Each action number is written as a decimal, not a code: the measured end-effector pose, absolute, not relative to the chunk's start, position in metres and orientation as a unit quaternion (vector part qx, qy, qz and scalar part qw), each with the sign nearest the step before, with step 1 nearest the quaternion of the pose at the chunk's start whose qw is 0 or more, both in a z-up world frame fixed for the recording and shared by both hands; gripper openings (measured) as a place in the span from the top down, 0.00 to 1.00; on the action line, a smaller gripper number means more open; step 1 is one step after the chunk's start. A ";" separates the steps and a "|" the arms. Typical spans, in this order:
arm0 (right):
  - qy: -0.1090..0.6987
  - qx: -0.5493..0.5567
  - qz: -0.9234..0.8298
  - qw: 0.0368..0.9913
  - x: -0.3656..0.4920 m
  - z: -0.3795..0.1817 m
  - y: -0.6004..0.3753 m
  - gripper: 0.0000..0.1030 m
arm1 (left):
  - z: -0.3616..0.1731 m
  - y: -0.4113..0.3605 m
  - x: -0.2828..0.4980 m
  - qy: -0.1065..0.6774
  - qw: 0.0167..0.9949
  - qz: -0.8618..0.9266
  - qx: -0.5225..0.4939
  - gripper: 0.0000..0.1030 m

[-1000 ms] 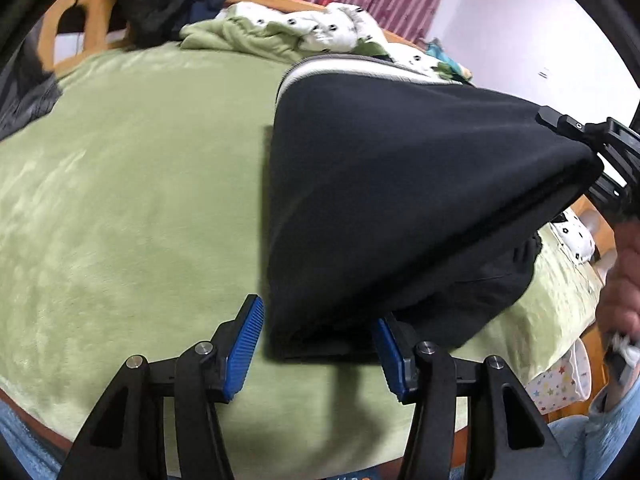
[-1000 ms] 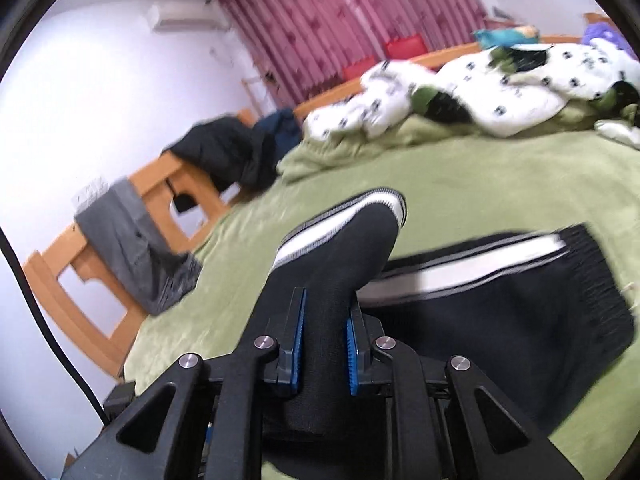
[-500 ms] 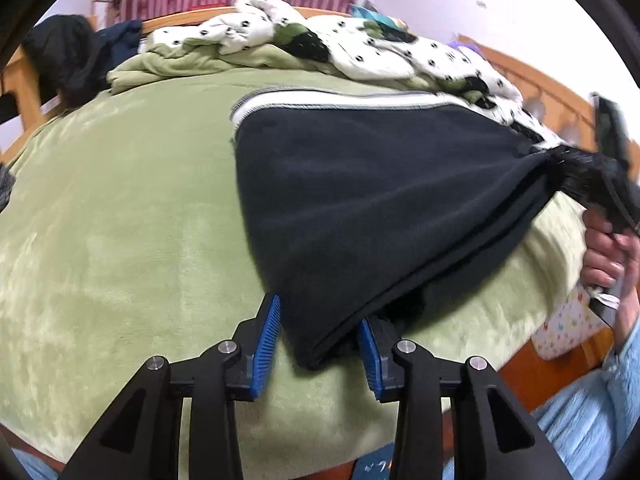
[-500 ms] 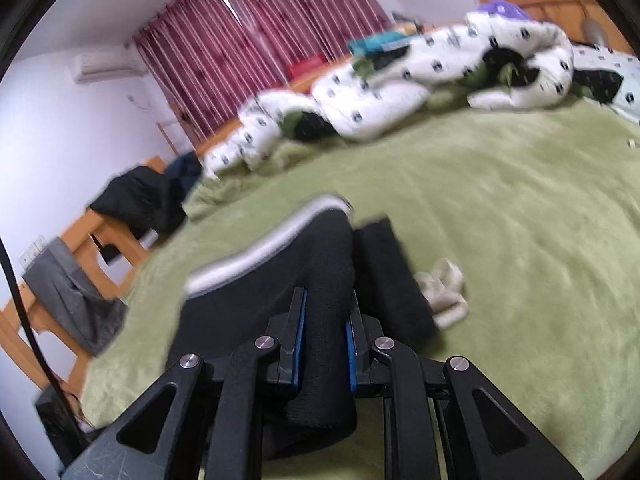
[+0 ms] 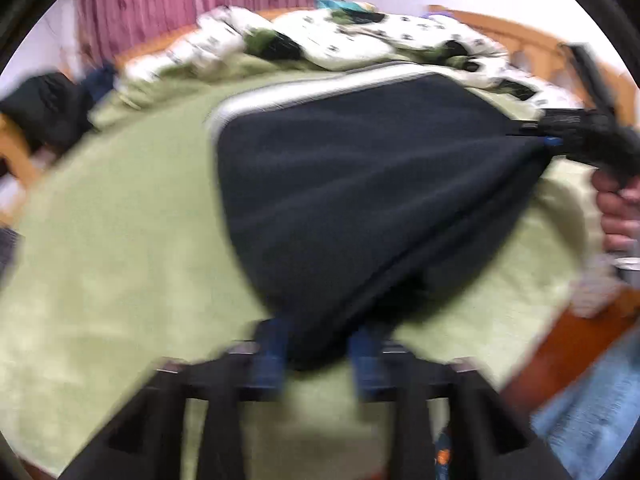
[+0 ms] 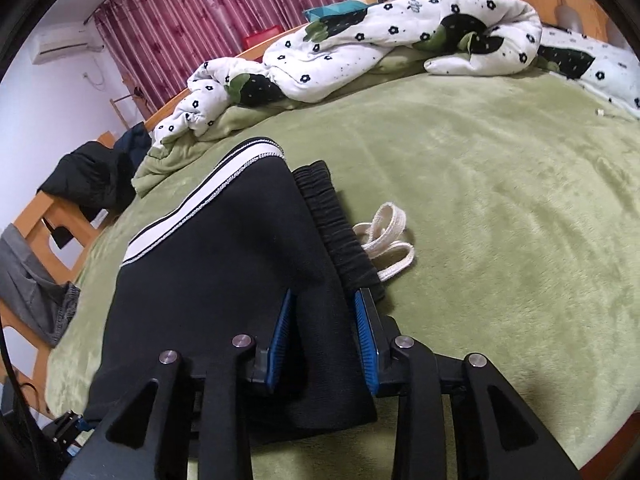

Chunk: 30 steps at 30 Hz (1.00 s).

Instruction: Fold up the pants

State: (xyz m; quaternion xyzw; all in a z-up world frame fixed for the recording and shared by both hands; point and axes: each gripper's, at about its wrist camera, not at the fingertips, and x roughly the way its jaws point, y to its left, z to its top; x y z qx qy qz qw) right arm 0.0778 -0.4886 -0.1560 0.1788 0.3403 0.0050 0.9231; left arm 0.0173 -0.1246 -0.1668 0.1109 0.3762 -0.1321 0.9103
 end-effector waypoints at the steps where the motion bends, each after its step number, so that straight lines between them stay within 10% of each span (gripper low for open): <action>1: 0.336 0.180 0.010 0.924 0.075 -0.154 -0.488 0.79 | -0.162 -0.118 0.017 0.365 0.918 -0.129 0.084 0.83; 9: 0.361 0.163 -0.001 0.918 0.072 -0.155 -0.488 0.70 | -0.167 -0.089 0.011 0.420 0.894 -0.157 0.021 0.74; 14: 0.346 0.152 -0.003 0.926 0.094 -0.130 -0.491 0.42 | -0.132 -0.053 0.000 0.395 0.899 -0.184 -0.046 0.37; 30: 0.479 0.181 0.162 0.843 0.194 -0.180 -0.505 0.37 | -0.194 -0.058 0.181 0.478 0.817 -0.243 -0.212 0.44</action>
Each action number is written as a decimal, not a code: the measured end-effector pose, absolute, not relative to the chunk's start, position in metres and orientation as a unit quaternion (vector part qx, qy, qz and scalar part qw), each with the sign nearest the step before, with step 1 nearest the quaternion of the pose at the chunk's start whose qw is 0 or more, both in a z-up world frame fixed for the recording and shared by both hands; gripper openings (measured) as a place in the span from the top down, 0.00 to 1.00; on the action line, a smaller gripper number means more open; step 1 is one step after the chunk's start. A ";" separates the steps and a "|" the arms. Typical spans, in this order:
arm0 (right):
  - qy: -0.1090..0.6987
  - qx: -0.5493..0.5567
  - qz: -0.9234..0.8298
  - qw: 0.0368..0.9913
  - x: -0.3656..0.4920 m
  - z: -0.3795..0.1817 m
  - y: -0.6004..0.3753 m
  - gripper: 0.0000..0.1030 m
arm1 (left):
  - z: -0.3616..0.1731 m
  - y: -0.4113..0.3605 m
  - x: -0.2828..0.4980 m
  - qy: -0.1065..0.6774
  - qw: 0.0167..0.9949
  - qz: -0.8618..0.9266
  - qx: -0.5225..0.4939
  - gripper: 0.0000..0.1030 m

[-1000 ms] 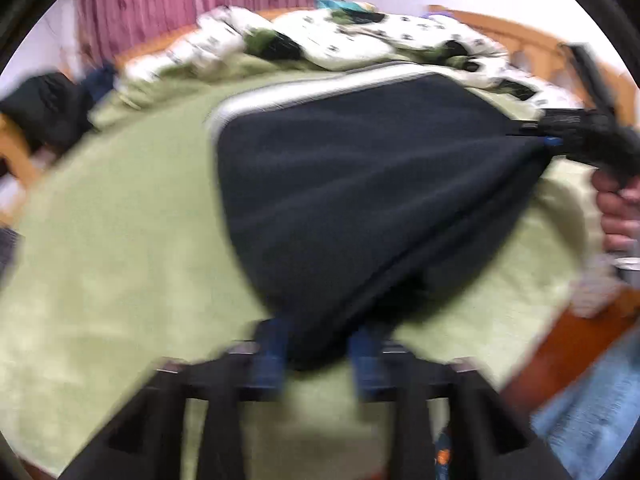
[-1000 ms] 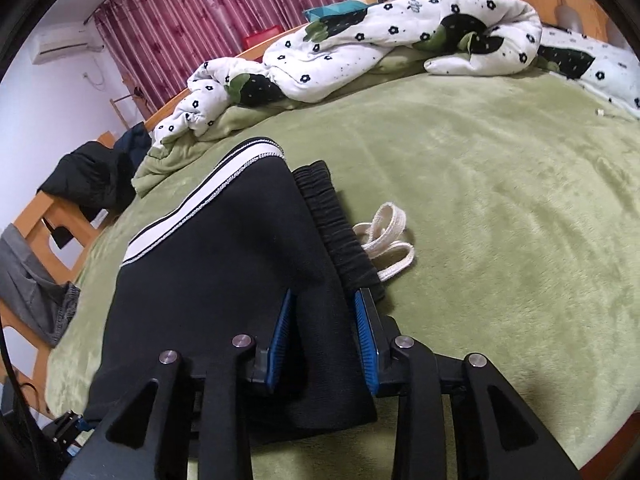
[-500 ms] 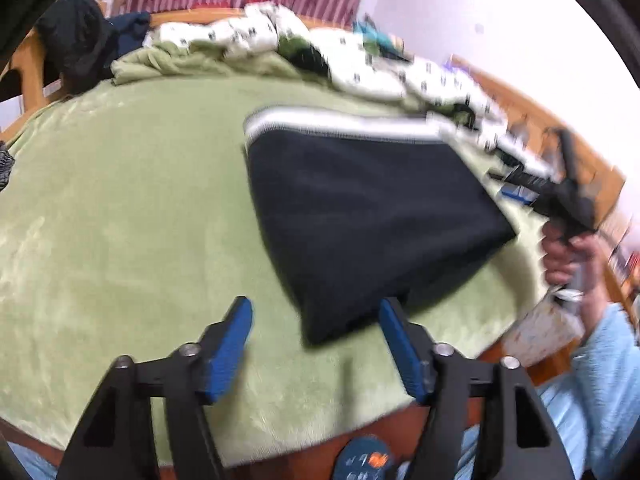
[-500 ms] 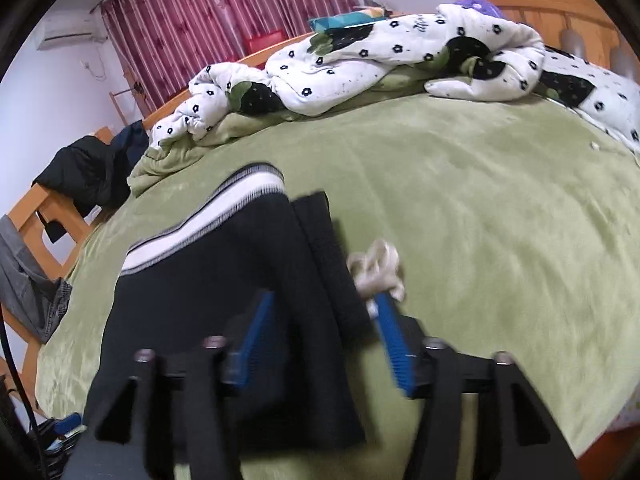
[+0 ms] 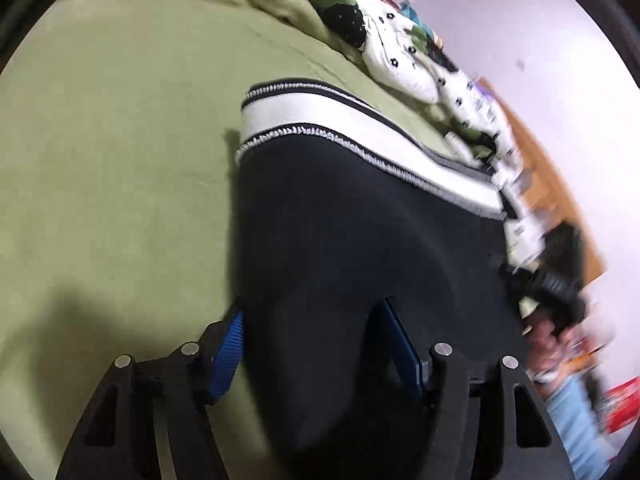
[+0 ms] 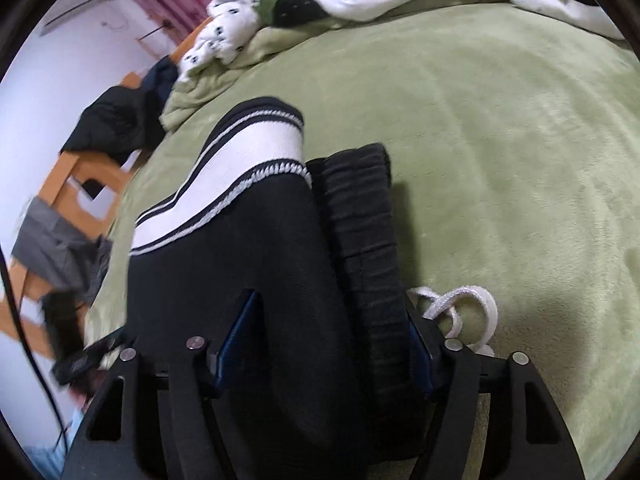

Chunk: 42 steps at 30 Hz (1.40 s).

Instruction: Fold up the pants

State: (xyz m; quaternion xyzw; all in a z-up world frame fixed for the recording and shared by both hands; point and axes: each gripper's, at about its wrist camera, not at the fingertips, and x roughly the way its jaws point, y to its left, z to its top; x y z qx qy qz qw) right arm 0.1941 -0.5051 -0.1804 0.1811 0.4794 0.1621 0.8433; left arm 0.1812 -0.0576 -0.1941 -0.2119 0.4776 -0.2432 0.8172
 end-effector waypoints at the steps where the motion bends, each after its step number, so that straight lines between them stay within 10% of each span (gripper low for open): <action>1: 0.481 0.183 0.162 0.842 0.195 -0.180 -0.506 0.38 | -0.195 -0.059 0.183 0.480 0.810 -0.250 -0.225 0.55; 6: 0.457 0.221 0.115 0.854 0.184 -0.162 -0.507 0.56 | -0.171 -0.071 0.180 0.462 0.826 -0.246 -0.208 0.87; 8: 0.422 0.229 0.117 0.869 0.169 -0.139 -0.496 0.75 | -0.153 -0.067 0.182 0.451 0.831 -0.257 -0.201 0.89; 20: 0.400 0.219 0.209 0.865 0.168 -0.097 -0.345 0.79 | -0.091 0.071 0.169 0.424 0.866 -0.175 -0.200 0.89; 24: 0.434 0.203 0.215 0.851 0.192 -0.140 -0.302 0.78 | -0.116 0.101 0.175 0.458 0.866 -0.123 -0.155 0.84; 29: 0.447 0.175 0.167 0.861 0.191 -0.180 -0.314 0.62 | -0.170 0.119 0.170 0.489 0.848 -0.095 -0.180 0.47; 42: 0.412 0.045 0.104 0.904 0.244 -0.149 -0.260 0.69 | -0.121 0.118 0.159 0.397 0.907 -0.088 -0.114 0.37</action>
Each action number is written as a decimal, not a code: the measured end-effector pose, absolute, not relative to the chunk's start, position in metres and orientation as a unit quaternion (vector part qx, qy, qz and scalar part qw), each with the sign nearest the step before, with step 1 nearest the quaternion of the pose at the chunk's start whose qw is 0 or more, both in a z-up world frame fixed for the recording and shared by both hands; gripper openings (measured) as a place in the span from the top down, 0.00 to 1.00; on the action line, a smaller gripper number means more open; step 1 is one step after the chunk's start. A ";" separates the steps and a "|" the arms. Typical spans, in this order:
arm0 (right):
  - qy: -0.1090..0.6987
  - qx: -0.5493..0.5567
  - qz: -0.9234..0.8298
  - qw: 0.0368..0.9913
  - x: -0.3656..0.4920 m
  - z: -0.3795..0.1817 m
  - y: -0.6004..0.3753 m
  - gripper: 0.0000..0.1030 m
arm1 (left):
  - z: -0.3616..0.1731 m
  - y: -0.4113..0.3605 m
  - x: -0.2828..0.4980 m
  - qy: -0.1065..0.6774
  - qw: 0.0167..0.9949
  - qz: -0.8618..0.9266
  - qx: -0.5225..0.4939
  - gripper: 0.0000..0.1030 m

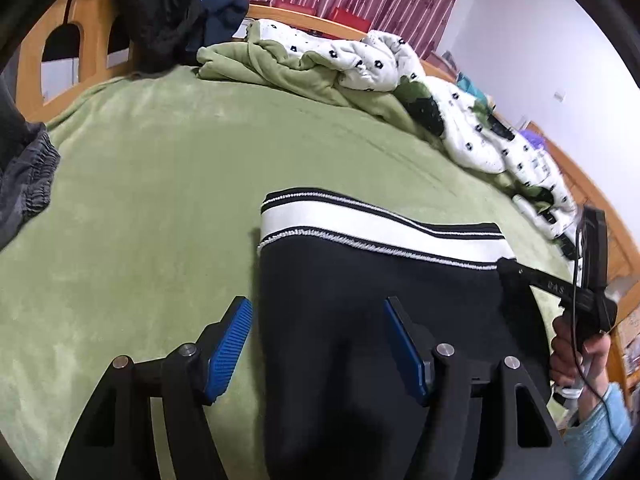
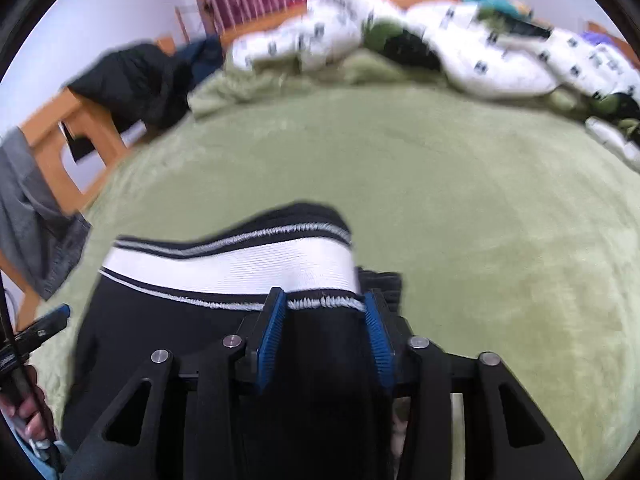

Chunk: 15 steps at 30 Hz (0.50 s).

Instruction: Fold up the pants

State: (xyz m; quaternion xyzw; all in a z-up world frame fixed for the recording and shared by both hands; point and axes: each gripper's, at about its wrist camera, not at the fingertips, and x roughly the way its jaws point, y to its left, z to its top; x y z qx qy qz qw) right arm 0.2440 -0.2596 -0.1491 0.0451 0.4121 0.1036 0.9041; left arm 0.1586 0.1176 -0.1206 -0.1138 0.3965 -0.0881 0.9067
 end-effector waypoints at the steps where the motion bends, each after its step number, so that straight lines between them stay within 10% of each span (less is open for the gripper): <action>1: 0.403 0.043 0.108 0.908 0.242 -0.147 -0.260 0.77 | -0.122 0.117 0.159 0.397 0.909 -0.079 -0.104 0.37; 15: 0.343 0.069 0.085 0.933 0.211 -0.112 -0.281 0.75 | -0.099 0.100 0.160 0.360 0.922 -0.087 -0.116 0.37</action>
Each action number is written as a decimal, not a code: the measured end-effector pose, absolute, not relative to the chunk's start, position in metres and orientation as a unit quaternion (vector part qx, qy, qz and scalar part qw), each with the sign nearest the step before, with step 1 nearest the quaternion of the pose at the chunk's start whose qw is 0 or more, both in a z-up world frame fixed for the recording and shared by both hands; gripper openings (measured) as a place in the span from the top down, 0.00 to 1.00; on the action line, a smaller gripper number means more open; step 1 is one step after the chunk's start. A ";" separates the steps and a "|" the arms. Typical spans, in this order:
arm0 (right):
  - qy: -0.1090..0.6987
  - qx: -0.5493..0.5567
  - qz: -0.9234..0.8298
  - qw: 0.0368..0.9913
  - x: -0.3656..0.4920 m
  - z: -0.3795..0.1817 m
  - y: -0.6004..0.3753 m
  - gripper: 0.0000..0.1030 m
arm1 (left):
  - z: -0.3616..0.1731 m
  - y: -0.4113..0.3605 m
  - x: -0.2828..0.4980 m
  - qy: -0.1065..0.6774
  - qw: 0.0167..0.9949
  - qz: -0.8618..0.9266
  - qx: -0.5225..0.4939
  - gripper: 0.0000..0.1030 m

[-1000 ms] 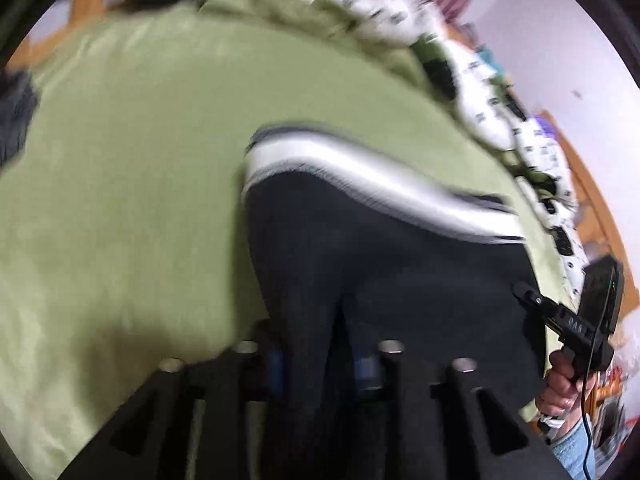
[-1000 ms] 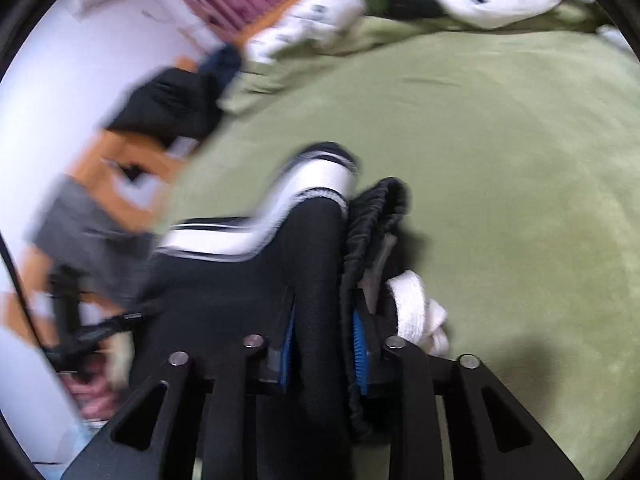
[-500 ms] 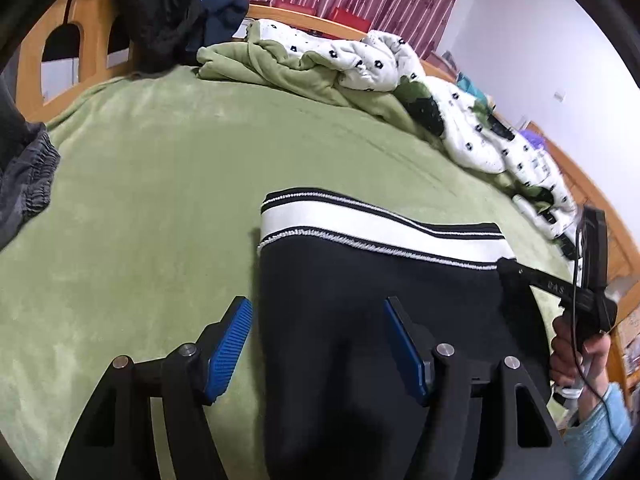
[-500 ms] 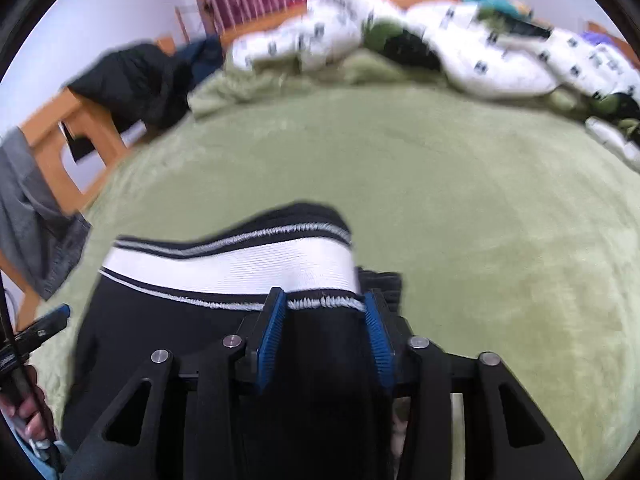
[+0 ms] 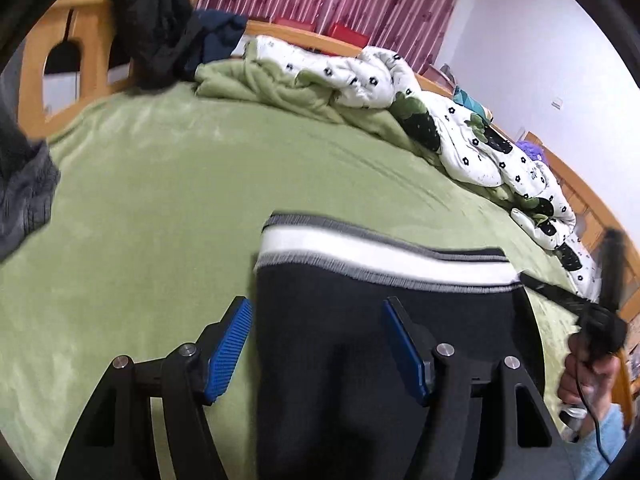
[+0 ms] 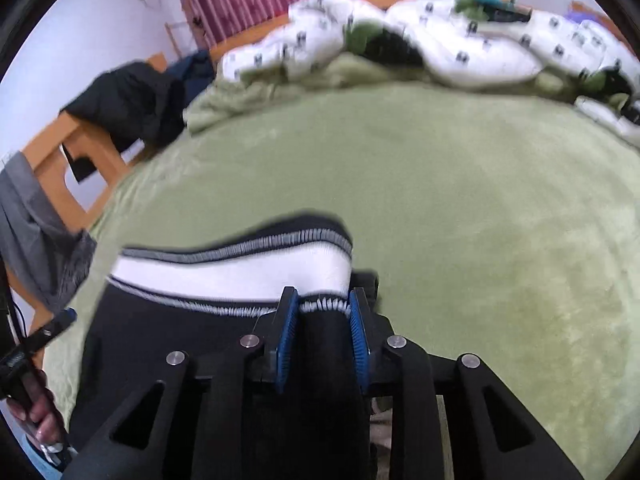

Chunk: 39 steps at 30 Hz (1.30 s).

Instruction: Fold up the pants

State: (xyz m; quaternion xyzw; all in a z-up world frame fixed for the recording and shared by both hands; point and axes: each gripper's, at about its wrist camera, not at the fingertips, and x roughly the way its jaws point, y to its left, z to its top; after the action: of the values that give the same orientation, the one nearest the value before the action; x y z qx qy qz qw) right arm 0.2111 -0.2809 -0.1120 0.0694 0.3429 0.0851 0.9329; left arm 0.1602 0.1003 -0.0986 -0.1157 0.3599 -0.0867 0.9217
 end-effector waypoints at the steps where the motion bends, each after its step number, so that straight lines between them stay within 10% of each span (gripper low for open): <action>1: 0.325 0.061 0.089 0.940 0.207 -0.104 -0.275 0.75 | -0.093 0.094 0.167 0.355 0.924 -0.087 -0.110 0.37; 34: 0.367 -0.010 0.134 0.921 0.243 -0.147 -0.226 0.79 | -0.156 0.070 0.250 0.452 0.891 -0.034 -0.034 0.37; 39: 0.368 0.004 0.130 0.921 0.206 -0.139 -0.238 0.62 | -0.148 0.081 0.213 0.467 0.875 -0.100 -0.073 0.37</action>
State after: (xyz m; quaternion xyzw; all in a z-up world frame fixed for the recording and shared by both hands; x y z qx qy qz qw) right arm 0.2060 -0.2385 -0.1388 0.0038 0.3677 0.1304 0.9207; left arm 0.2132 0.0810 -0.1475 -0.0727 0.4673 -0.0998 0.8754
